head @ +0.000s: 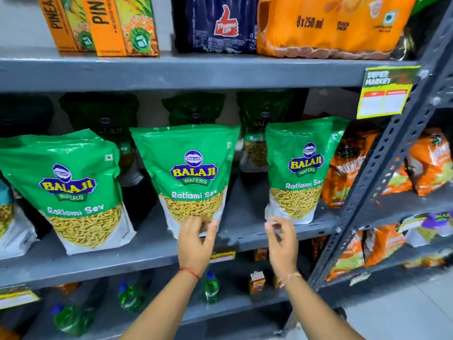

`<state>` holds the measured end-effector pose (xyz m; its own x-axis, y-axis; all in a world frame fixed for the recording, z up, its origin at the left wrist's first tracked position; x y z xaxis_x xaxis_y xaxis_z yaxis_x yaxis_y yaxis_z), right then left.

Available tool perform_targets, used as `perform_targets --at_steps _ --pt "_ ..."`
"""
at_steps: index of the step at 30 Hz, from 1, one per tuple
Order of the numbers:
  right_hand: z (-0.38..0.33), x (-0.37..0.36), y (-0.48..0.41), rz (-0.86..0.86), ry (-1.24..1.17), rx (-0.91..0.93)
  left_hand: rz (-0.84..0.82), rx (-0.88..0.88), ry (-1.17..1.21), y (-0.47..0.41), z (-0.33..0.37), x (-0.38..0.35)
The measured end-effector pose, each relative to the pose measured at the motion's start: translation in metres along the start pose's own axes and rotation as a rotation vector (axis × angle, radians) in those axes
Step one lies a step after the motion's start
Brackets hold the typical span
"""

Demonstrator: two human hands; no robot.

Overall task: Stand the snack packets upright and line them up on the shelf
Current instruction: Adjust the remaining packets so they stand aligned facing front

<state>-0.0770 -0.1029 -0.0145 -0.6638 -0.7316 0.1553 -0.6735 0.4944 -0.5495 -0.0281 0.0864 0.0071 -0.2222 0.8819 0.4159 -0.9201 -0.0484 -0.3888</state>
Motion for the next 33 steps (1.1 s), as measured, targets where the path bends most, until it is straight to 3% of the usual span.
perform_targets --at_steps 3,5,8,12,17,33 --pt "0.003 0.04 -0.038 0.157 -0.002 0.04 -0.095 0.129 0.121 -0.006 0.023 -0.032" --pt "0.017 0.063 -0.063 0.131 -0.07 -0.051 -0.22 0.25 0.226 -0.011 0.035 -0.059" --pt "0.044 0.083 -0.09 -0.064 -0.182 -0.248 -0.471 0.398 0.363 -0.02 0.048 -0.103" --pt "0.08 0.093 -0.109 -0.367 -0.174 -0.332 -0.617 0.469 0.377 -0.025 0.058 -0.148" --pt "0.098 0.09 -0.12 -0.478 -0.15 -0.374 -0.654 0.53 0.34 -0.029 0.054 -0.17" --pt "0.089 0.056 -0.104 -0.492 -0.178 -0.386 -0.637 0.546 0.248 -0.039 0.02 -0.149"
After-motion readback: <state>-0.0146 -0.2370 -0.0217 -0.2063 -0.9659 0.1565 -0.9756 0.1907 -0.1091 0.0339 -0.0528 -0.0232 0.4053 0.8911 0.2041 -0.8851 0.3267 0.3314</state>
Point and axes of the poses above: each hand's wrist, its own y-axis away from the middle knuckle, its own x-axis out of the back of the hand, z = x × y, the point moved 2 cm from there along -y, towards the middle knuckle, and after that the axes turned 9 degrees about x, right-handed, at the moved point
